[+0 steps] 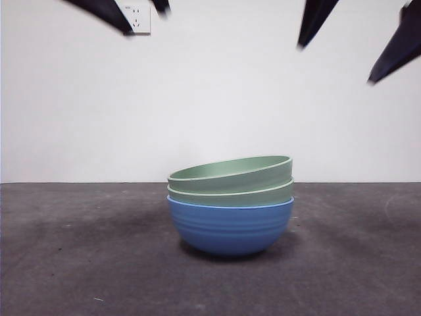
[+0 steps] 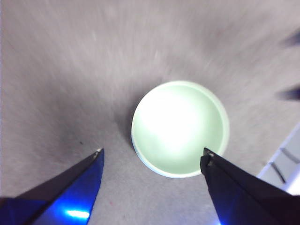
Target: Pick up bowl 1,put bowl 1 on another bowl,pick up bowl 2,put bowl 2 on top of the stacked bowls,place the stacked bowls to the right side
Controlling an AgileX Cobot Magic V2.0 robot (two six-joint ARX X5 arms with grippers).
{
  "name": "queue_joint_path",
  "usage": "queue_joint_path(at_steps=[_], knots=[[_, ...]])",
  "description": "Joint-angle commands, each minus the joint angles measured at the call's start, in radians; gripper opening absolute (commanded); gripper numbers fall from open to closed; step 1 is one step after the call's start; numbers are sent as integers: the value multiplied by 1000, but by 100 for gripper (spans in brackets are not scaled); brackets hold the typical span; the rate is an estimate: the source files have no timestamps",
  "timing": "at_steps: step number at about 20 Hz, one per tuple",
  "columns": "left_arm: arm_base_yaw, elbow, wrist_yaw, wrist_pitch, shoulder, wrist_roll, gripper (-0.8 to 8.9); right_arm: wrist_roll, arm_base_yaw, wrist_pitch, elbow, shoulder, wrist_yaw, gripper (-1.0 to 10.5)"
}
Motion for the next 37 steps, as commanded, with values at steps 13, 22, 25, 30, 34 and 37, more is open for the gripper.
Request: queue_joint_path(at_steps=[13,22,25,30,34,37], knots=[[-3,-1,-2,-125,-311,-37,352,126,0,176,-2,455,-90,500],[-3,-1,-2,-133,-311,-37,351,133,1,201,-2,500,-107,87],[-3,-1,-2,-133,-311,-37,351,133,2,201,-2,500,-107,-15],[-3,-1,-2,-134,-311,-37,351,130,2,204,-2,498,-107,-12],[-3,-1,-2,-145,-311,-37,351,128,-9,243,-2,457,-107,-12],[-3,-1,-2,-145,-311,-37,351,116,-71,246,19,436,-107,-12]])
